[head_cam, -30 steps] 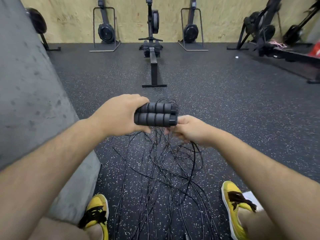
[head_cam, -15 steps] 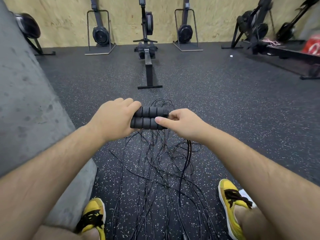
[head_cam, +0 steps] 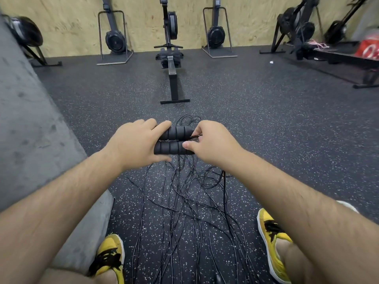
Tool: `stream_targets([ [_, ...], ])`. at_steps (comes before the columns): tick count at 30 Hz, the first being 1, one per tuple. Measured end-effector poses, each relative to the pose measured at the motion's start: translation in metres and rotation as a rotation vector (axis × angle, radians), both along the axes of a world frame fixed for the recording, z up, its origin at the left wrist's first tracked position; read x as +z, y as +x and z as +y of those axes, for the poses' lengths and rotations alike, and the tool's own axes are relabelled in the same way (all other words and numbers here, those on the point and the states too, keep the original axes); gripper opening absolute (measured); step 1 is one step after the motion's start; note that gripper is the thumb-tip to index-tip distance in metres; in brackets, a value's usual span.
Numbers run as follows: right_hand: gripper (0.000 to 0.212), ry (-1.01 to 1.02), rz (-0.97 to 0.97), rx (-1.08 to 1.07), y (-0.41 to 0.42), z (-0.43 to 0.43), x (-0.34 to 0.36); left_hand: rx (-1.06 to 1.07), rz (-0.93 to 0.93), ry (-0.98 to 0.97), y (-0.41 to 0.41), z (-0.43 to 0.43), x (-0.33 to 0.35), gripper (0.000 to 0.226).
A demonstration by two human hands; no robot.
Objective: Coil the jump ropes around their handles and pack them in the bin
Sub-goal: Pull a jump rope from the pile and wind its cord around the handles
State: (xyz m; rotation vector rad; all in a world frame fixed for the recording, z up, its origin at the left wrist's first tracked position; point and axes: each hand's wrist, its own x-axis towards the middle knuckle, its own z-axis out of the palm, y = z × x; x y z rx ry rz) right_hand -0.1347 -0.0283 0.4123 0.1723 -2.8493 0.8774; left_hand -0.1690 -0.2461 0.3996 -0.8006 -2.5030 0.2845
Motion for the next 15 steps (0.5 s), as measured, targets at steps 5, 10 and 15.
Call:
stream_targets([
  [5, 0.027, 0.011, 0.016, 0.011, 0.002, 0.001, -0.002, -0.048, 0.02, 0.048, 0.006, 0.006, -0.001, 0.096],
  [10, 0.02, 0.208, 0.118, 0.102, 0.008, 0.001, 0.003, -0.039, 0.024, 0.099, 0.004, 0.005, 0.001, 0.074],
  [15, 0.026, 0.511, 0.194, 0.217, 0.008, 0.019, 0.02, -0.021, -0.043, 0.129, 0.001, 0.0, 0.001, 0.074],
])
